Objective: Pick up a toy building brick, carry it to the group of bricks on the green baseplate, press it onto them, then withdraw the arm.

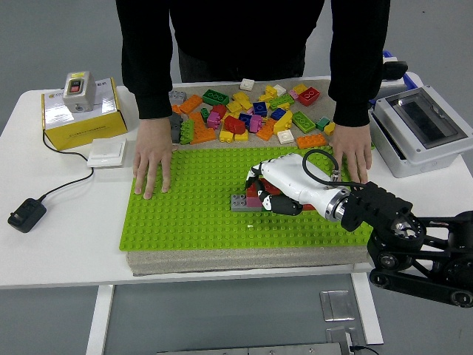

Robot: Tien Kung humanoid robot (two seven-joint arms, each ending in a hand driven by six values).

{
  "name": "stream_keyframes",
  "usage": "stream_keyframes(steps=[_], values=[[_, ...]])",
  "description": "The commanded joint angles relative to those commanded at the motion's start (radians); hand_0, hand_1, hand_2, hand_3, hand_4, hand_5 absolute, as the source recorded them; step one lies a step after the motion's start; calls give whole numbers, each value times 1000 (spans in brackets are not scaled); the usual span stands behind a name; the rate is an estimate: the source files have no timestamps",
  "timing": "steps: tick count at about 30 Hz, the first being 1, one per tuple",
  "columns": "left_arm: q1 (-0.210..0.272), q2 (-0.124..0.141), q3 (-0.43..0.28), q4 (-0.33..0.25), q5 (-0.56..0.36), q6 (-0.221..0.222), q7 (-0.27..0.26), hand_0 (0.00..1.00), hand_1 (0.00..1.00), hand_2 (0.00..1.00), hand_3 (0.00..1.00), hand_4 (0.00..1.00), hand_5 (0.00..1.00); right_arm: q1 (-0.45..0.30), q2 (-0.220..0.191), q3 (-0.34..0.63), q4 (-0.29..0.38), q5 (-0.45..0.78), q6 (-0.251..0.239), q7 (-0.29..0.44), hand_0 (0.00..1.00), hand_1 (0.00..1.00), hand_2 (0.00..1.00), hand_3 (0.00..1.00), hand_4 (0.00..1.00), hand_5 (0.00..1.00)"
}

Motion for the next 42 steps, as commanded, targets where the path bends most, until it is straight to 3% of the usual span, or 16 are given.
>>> stream_keyframes(steps=[30,42], values=[[-5,1,9,0,-9,3,-7,610,599,437,589,171,615,0,9,-31,-20,63,22,18,2,107,649,621,2,276],[4,-2,11,0,-12,3,-6,609,599,436,589,171,615,-11,-5,0,-12,50,-21,37,2,107,649,623,2,271]])
